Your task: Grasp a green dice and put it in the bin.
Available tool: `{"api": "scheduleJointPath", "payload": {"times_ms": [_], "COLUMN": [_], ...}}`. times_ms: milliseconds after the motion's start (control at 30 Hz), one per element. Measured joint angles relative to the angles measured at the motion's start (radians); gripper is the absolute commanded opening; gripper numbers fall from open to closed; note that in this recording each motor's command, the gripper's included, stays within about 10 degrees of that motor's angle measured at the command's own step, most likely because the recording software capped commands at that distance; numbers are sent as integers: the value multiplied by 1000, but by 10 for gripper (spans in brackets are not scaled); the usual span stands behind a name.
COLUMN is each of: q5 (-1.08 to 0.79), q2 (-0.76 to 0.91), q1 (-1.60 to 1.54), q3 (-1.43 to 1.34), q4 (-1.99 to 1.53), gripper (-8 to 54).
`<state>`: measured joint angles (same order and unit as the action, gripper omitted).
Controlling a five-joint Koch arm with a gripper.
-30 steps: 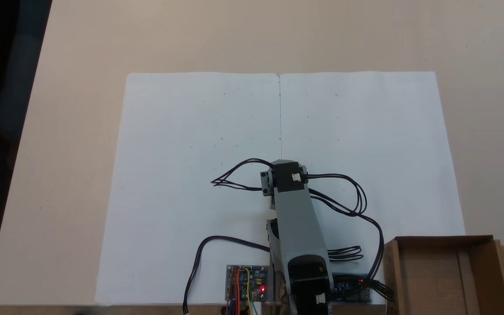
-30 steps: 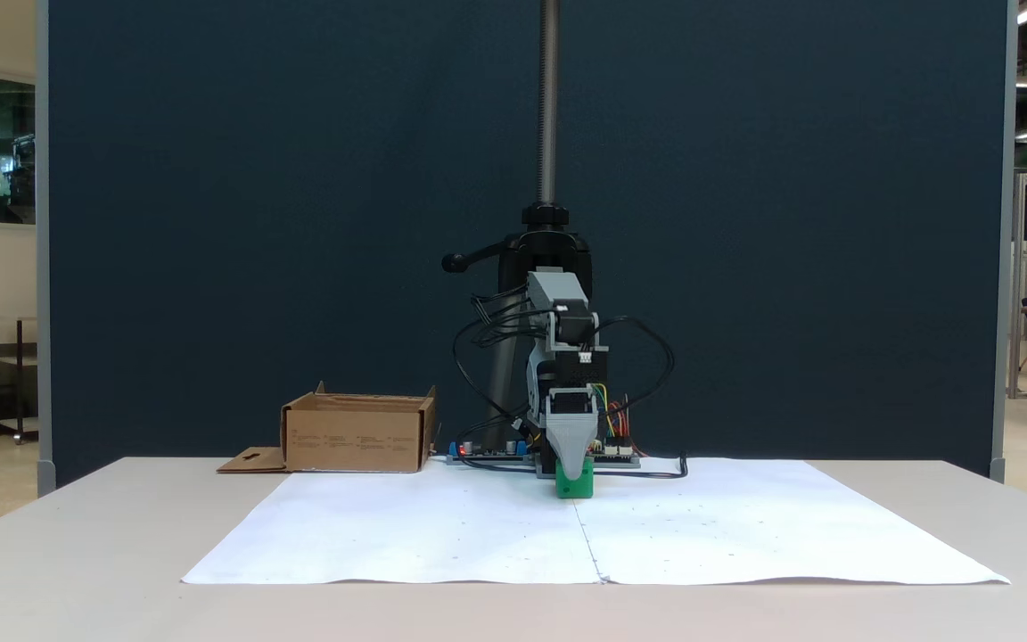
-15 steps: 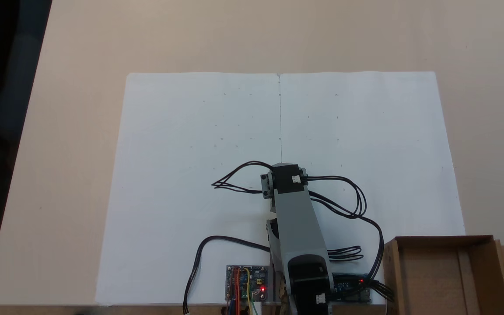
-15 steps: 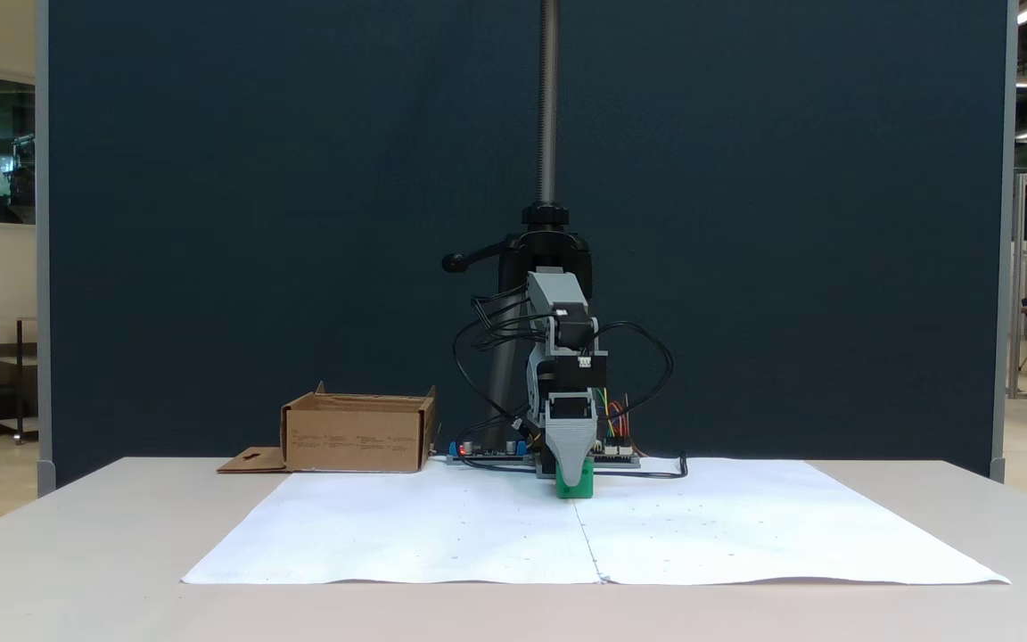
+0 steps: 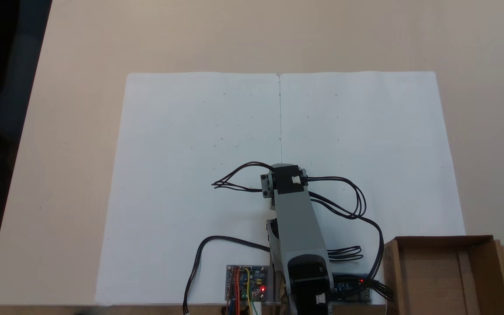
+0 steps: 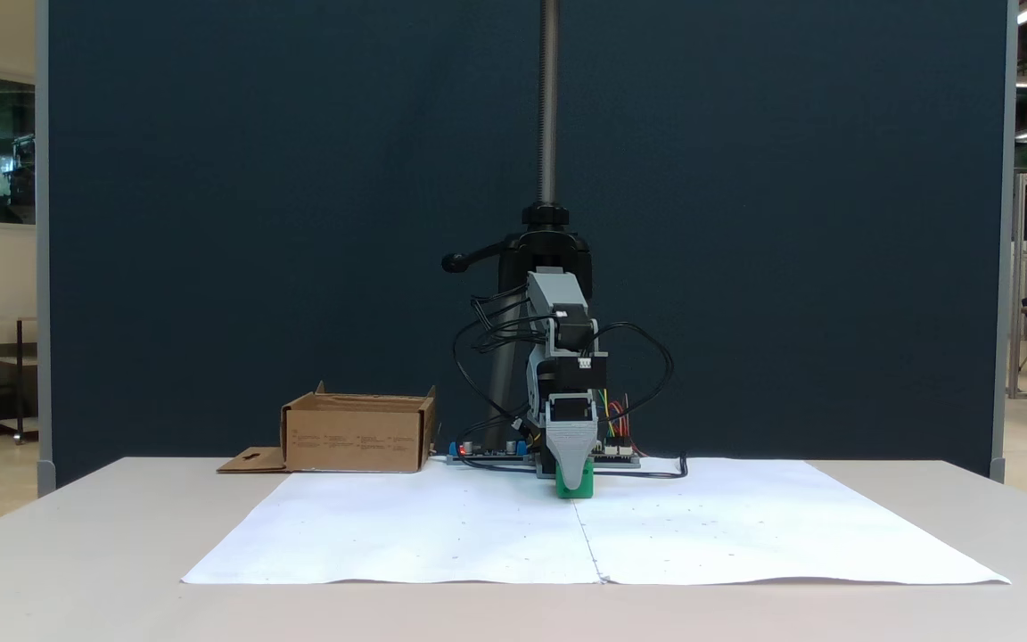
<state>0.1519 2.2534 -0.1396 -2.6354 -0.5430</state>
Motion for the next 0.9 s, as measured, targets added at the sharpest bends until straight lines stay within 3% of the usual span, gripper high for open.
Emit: {"api": "scheduleJointPath", "payload": {"times_ms": [167, 400, 700, 900], "q5": [0, 0, 0, 0], "q2": [0, 0, 0, 0], "q1": [0, 0, 77, 265], "q3": [-11, -11, -8, 198], "q4": [6, 15, 172, 400], "gripper": [289, 124, 121, 121]}}
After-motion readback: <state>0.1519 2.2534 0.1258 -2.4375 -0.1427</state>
